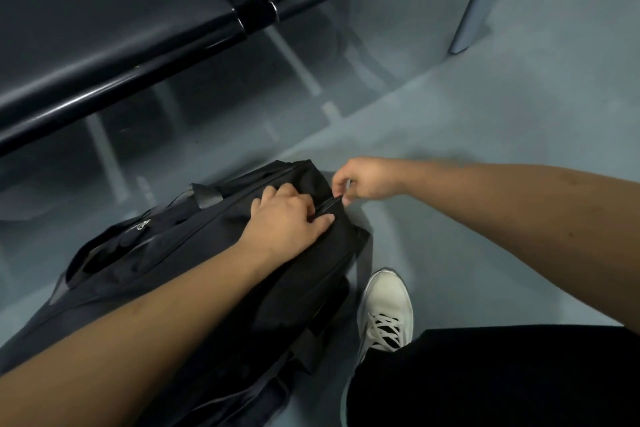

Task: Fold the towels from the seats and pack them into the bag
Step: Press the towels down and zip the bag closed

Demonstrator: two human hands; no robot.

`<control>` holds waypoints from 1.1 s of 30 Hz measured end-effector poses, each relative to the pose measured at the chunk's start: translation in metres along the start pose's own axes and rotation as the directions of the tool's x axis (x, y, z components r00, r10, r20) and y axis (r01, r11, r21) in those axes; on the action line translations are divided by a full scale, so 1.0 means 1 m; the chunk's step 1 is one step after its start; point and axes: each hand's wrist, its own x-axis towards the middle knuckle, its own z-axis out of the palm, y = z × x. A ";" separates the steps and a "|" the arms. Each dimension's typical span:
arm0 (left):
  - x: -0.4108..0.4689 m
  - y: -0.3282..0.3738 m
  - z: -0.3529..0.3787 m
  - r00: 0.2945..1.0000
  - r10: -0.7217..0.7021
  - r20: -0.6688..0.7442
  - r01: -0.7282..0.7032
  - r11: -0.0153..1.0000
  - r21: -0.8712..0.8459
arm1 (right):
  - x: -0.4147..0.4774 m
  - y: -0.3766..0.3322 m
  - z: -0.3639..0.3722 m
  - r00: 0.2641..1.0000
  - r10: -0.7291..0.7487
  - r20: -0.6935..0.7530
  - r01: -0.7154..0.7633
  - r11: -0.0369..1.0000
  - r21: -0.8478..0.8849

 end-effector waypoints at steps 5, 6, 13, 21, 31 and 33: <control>0.012 -0.008 0.017 0.995 0.046 -0.094 -0.050 0.998 -0.036 | 0.009 0.015 0.024 0.986 0.166 0.022 -0.160 0.896 0.415; 0.012 -0.012 0.017 0.994 0.056 -0.095 -0.062 0.996 -0.062 | 0.011 0.017 0.030 0.978 0.206 0.025 -0.196 0.873 0.447; 0.013 -0.016 0.015 0.997 0.057 -0.050 -0.063 0.991 -0.119 | 0.017 0.017 0.056 0.948 0.302 -0.098 -0.210 0.829 0.519; 0.013 -0.018 0.015 0.996 0.060 -0.060 -0.067 0.990 -0.126 | 0.008 0.019 0.052 0.959 0.277 -0.057 -0.204 0.818 0.538; -0.004 -0.008 0.018 0.940 0.171 -0.296 -0.222 0.964 -0.148 | -0.027 -0.016 -0.027 0.983 0.049 0.179 -0.134 0.853 0.504; -0.006 -0.001 0.013 0.917 0.171 -0.361 -0.253 0.949 -0.191 | -0.029 -0.019 -0.028 0.979 0.037 0.199 -0.131 0.866 0.483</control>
